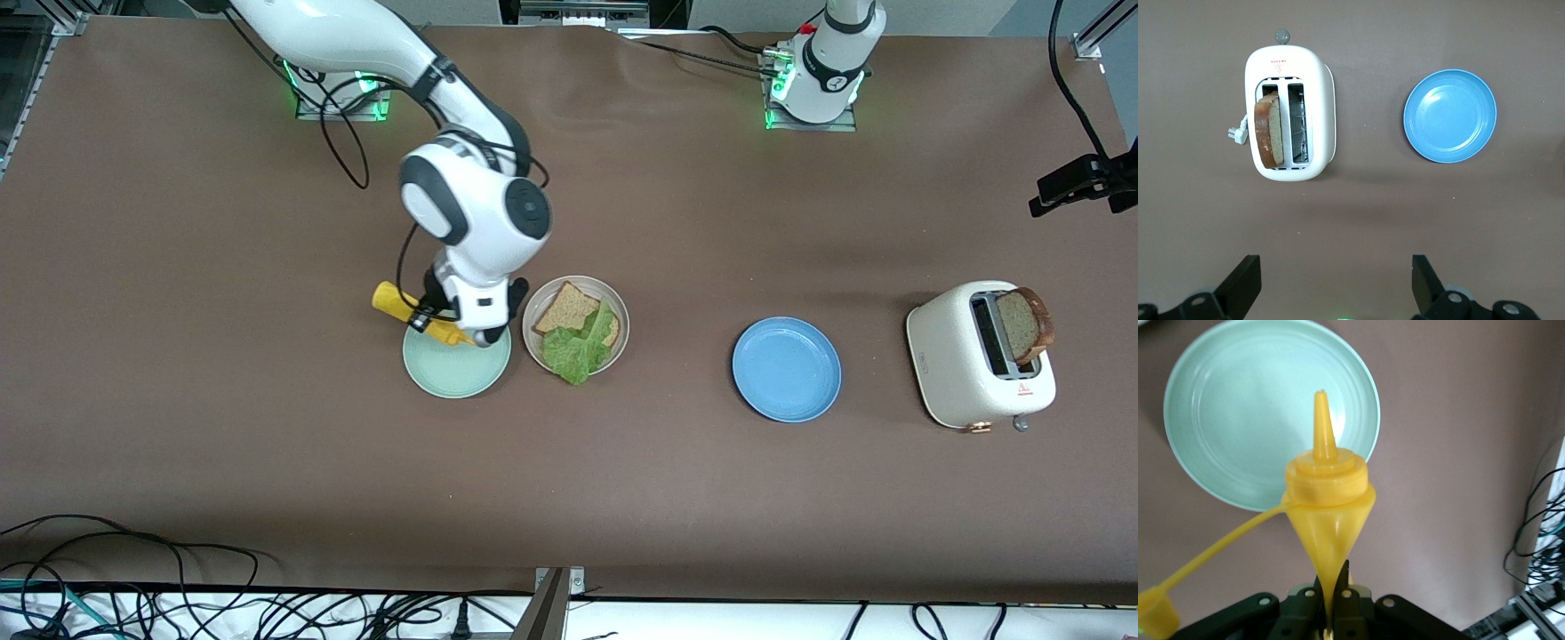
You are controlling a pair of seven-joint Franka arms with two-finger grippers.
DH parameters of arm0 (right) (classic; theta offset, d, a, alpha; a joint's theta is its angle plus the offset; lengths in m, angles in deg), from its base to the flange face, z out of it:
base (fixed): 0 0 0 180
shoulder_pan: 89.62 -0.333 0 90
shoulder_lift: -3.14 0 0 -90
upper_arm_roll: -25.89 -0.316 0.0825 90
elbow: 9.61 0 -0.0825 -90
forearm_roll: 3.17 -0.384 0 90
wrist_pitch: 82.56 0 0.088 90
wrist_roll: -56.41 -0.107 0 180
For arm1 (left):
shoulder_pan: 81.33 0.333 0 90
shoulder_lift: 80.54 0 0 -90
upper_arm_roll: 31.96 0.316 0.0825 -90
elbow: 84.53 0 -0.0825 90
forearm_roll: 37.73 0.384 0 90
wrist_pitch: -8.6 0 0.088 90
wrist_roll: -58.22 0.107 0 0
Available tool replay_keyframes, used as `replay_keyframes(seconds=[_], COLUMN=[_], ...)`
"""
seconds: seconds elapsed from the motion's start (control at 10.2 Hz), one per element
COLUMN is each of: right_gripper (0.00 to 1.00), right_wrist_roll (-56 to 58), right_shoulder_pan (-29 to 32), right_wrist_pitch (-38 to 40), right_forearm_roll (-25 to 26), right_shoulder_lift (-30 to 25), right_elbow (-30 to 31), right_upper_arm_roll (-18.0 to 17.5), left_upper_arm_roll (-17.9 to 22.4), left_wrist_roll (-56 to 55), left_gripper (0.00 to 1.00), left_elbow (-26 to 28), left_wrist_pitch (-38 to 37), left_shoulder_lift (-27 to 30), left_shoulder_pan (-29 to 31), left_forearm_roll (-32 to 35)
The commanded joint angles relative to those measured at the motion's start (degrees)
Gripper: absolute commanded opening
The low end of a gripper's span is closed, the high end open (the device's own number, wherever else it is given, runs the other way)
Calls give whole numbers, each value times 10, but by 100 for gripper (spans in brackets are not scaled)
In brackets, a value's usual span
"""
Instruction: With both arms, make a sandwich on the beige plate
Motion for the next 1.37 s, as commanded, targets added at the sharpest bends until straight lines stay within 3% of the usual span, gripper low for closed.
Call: replay_keyframes(seconds=[0.0,0.2,0.68,1.27], right_gripper=[0,0,0,0], right_wrist_roll=[-7,-2,-28,-52], right_shoulder_pan=[-29,-31,-56,-70], right_wrist_pitch=[12,-33,-18,-28], right_forearm_roll=[18,14,39,66], right_shoulder_lift=[30,35,65,92], right_elbow=[-37,-34,-32,-32], right_upper_arm_roll=[2,1,-21,-20], left_upper_arm_roll=[-3,-3,-3,-2], left_wrist_roll=[0,0,0,1], left_gripper=[100,100,100,100], left_elbow=[-15,-15,-15,-15], left_wrist_pitch=[-11,-11,-11,-11], left_shoulder_lift=[-5,-5,-5,-5], left_shoulder_pan=[-2,-2,-1,5], left_forearm_roll=[14,14,14,14])
